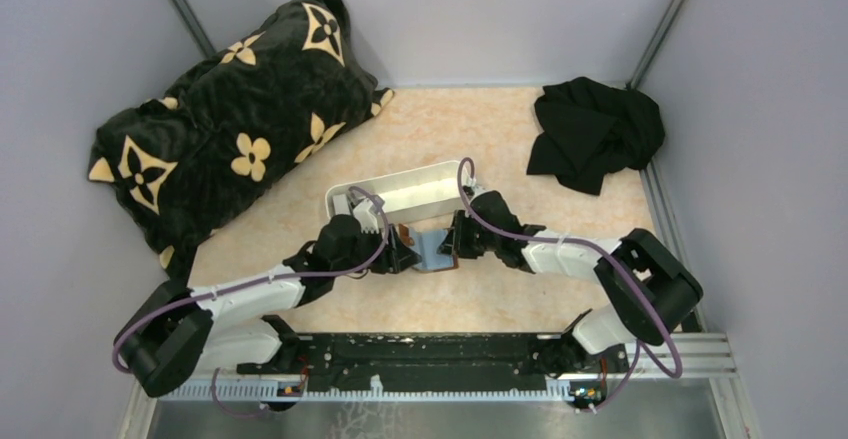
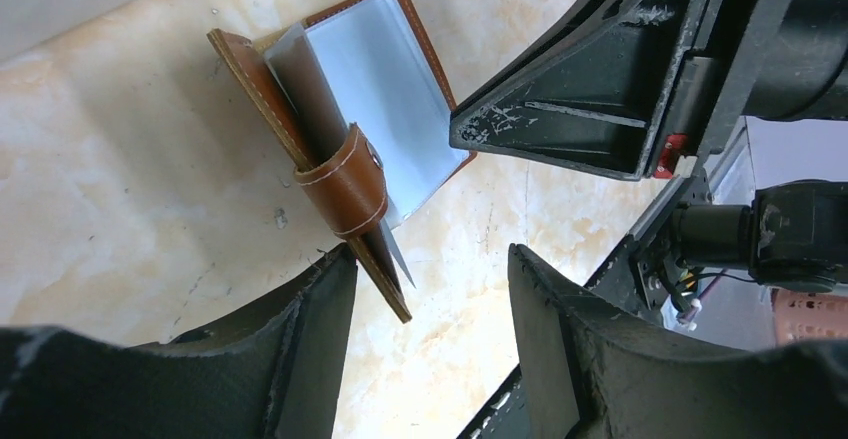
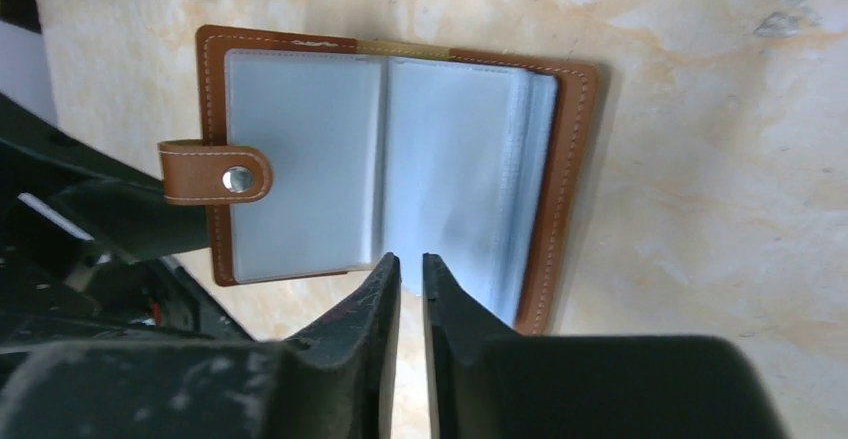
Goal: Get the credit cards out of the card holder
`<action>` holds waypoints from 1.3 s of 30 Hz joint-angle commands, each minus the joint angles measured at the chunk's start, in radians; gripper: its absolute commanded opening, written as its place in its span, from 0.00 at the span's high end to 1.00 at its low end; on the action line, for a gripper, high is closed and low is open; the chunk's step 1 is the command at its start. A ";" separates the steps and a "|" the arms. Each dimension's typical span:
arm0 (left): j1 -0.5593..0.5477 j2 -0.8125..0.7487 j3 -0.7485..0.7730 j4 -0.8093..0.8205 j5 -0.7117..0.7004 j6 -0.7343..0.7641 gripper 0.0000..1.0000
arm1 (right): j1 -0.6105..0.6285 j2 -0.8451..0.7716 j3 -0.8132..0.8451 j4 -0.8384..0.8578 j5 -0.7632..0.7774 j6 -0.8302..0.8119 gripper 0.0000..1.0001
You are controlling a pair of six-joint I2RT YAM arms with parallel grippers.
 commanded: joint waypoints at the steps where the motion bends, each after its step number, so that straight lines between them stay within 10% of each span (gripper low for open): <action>1: -0.004 -0.070 0.011 -0.099 -0.057 0.022 0.37 | 0.010 -0.065 0.049 -0.042 0.079 -0.018 0.72; 8: -0.004 -0.127 0.000 -0.166 -0.094 0.000 0.38 | 0.037 -0.055 0.108 -0.178 0.122 -0.072 0.52; 24: -0.004 -0.345 0.118 -0.316 -0.107 0.008 0.39 | 0.072 0.038 0.098 -0.163 0.165 -0.068 0.55; 39: -0.003 -0.042 -0.083 0.059 0.005 -0.025 0.39 | 0.083 0.066 0.087 -0.137 0.142 -0.057 0.55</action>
